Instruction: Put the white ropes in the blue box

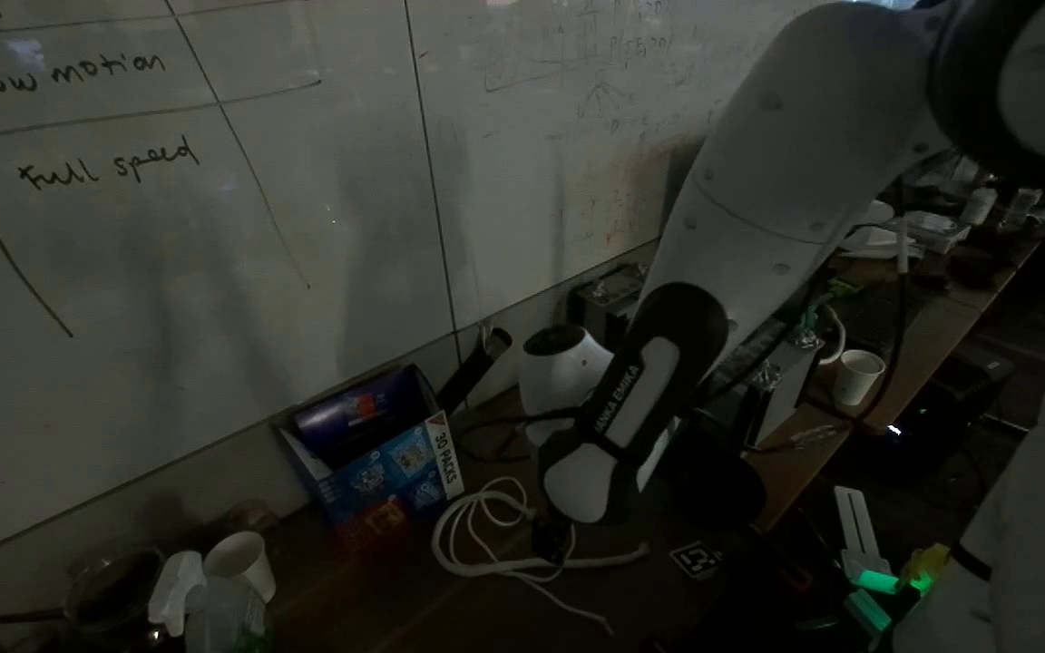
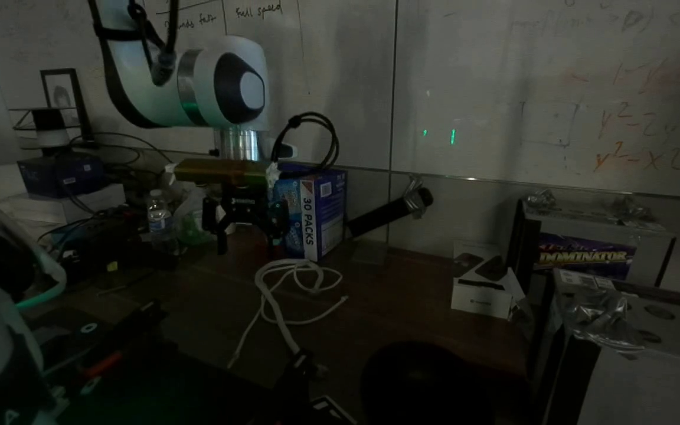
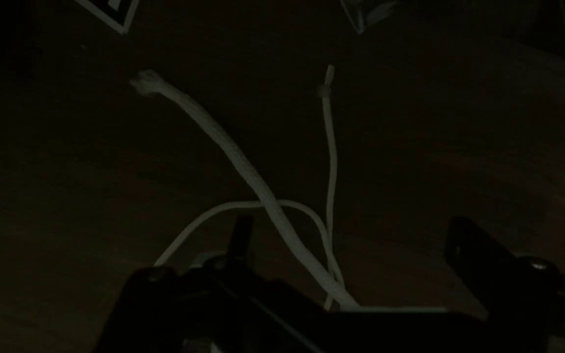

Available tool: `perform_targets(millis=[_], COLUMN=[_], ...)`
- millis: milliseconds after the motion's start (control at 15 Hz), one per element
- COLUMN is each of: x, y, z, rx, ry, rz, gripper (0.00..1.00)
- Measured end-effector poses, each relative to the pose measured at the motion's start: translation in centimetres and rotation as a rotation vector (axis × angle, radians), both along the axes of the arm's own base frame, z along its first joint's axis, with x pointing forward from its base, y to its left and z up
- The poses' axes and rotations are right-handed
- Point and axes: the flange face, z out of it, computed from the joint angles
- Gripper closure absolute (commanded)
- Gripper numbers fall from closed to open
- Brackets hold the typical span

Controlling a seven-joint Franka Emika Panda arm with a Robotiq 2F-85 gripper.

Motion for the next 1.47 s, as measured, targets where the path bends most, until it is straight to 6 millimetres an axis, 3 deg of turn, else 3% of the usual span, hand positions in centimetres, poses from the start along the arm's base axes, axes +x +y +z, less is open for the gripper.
perform_targets(millis=[400, 933, 1467], x=[1.8, 5.0, 7.0], y=[1.6, 3.4, 2.7], z=[-5.9, -10.4, -14.9], rx=[0.01, 0.067, 0.079], ry=[0.082, -0.031, -0.037], rz=[0.218, 0.31, 0.348], gripper=[0.0, 0.0, 0.0])
